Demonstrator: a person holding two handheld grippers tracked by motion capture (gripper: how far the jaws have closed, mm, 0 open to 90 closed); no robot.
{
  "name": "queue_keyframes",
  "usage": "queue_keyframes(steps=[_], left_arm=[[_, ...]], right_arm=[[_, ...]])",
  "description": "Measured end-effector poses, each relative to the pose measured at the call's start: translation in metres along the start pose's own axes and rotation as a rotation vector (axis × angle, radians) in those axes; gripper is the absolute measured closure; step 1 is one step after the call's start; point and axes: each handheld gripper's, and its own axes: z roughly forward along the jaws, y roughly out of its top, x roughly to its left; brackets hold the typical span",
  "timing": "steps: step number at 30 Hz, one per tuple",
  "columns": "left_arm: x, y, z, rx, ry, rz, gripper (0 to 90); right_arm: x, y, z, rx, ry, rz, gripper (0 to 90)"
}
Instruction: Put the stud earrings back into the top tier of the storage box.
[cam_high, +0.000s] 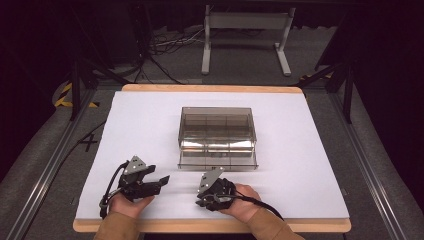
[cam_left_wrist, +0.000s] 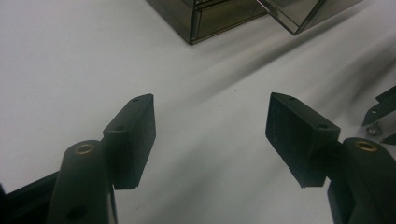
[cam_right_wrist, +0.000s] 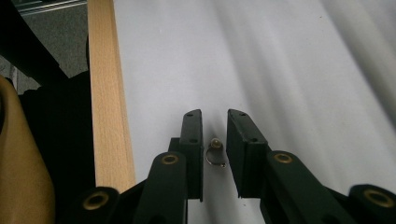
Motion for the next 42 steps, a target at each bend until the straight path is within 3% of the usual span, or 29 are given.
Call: queue_keyframes(steps=[7,22,42], left_arm=[[0.000,0.000,0.000,-0.001,0.000,0.000,34.0],[0.000,0.000,0.000,-0.001,0.000,0.001,34.0],[0.000,0.000,0.000,-0.001,-0.001,0.000,33.9]], right_arm=[[0.001,0.001,0.000,0.008,-0.028,-0.009,84.4],[0.001,0.003,-0.004,0.005,-0.019,-0.002,84.9],[-0.002,0.013,-0.035,-0.037,-0.020,-0.002,84.9]])
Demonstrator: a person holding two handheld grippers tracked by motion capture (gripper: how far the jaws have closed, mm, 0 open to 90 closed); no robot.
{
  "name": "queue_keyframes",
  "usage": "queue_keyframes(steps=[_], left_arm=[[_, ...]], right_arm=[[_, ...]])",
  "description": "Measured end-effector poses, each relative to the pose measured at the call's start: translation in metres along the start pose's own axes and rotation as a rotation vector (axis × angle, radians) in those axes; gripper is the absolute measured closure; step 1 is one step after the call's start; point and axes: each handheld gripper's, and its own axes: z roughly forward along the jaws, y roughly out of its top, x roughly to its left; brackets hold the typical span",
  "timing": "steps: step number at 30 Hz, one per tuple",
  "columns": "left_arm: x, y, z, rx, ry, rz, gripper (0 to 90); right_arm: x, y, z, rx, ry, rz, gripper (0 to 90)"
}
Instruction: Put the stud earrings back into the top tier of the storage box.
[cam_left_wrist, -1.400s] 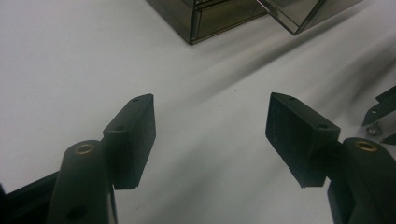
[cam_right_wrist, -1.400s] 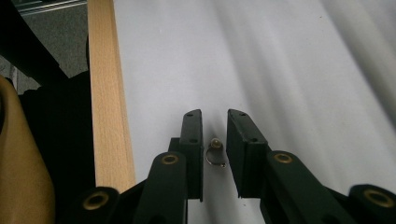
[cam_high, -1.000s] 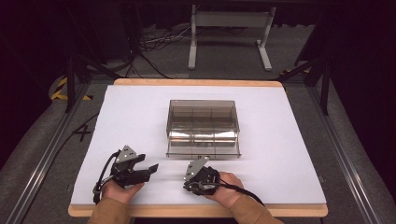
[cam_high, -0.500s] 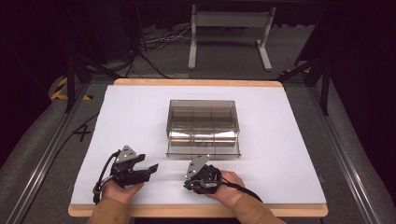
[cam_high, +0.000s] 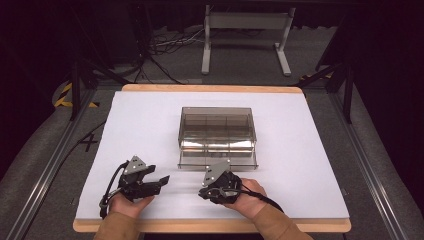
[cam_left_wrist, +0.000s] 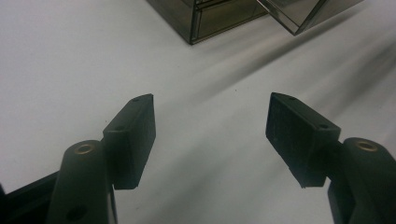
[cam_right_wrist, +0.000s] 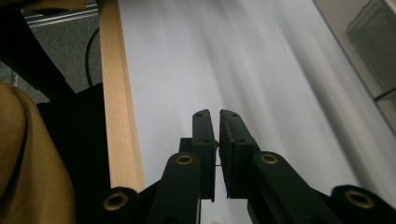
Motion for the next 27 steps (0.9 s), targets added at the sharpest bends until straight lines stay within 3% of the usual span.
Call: queue_keyframes(steps=[27], left_arm=[[0.000,0.000,0.000,-0.002,-0.002,-0.003,33.8]], right_arm=[[-0.009,0.019,-0.035,-0.031,-0.029,-0.006,84.7]])
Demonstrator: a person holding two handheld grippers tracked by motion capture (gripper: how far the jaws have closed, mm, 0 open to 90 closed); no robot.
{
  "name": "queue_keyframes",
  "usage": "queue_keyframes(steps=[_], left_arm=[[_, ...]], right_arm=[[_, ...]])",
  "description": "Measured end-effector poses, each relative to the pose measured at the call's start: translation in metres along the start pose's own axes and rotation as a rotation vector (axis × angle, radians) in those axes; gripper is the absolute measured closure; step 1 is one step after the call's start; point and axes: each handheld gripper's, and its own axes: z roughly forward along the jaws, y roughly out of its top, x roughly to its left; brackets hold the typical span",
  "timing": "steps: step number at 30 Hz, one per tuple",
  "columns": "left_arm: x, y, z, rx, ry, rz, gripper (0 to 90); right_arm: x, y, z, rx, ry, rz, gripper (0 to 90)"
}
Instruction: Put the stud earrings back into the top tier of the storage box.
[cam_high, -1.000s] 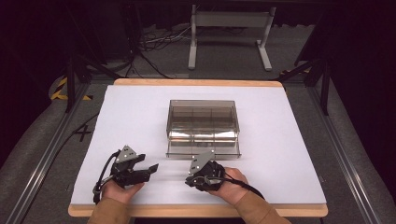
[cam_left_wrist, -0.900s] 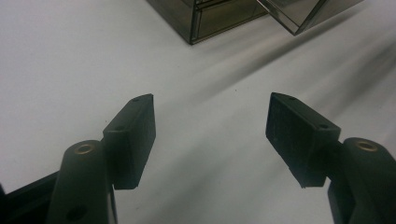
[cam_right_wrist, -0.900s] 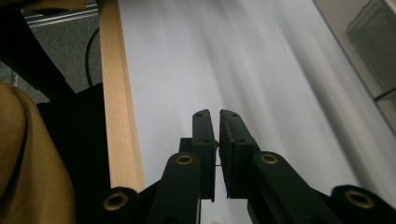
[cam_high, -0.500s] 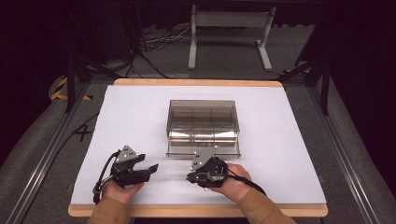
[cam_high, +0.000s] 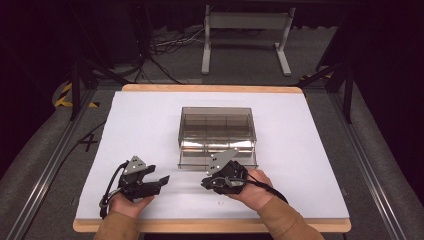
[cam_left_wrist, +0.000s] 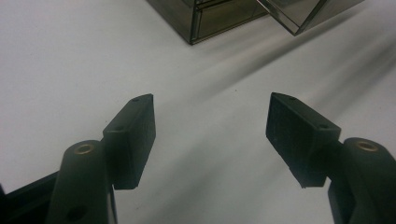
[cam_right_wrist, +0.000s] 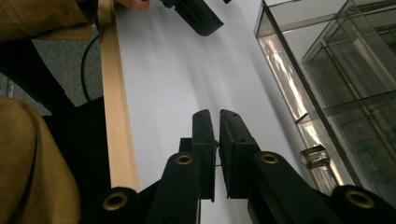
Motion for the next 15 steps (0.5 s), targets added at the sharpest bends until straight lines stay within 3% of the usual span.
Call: queue_keyframes(steps=[15], left_arm=[[0.000,0.000,0.000,0.000,-0.001,0.000,33.8]], right_arm=[[-0.008,0.009,-0.014,-0.021,-0.008,0.003,84.7]])
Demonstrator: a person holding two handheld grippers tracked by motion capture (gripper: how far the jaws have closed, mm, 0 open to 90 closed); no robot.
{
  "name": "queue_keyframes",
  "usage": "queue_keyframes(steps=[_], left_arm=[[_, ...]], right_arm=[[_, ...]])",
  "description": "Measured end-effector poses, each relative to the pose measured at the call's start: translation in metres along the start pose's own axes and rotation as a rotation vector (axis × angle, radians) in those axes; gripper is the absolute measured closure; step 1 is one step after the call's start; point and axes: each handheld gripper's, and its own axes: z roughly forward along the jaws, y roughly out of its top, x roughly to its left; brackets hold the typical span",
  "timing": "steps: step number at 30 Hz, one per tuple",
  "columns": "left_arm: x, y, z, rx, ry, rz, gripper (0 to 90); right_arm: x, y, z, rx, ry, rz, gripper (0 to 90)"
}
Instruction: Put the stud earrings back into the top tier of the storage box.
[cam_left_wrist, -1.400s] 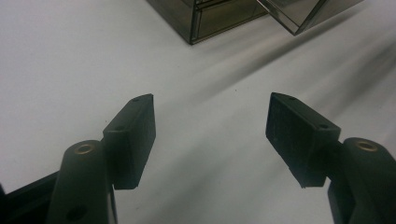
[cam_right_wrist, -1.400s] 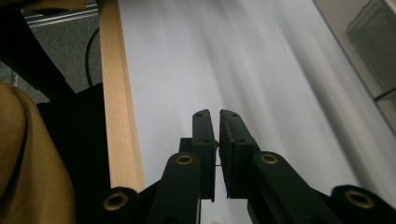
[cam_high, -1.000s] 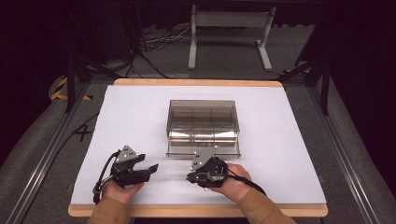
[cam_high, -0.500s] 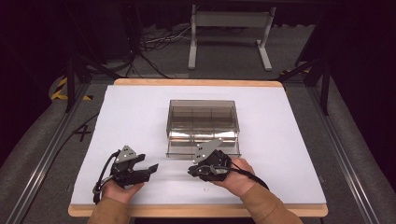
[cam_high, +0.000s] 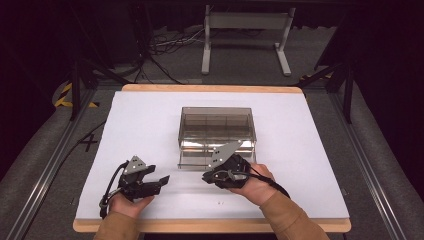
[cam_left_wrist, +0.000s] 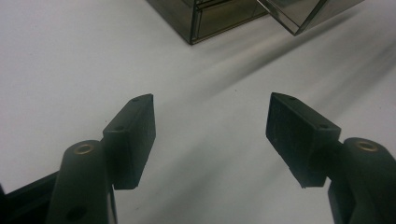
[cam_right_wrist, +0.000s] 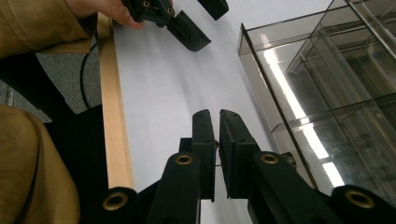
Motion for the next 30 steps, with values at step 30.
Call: queue_keyframes(steps=[30], left_arm=[[-0.001,0.000,0.001,0.001,-0.002,0.004,33.7]], right_arm=[[-0.023,0.011,-0.015,-0.026,-0.064,0.035,84.7]])
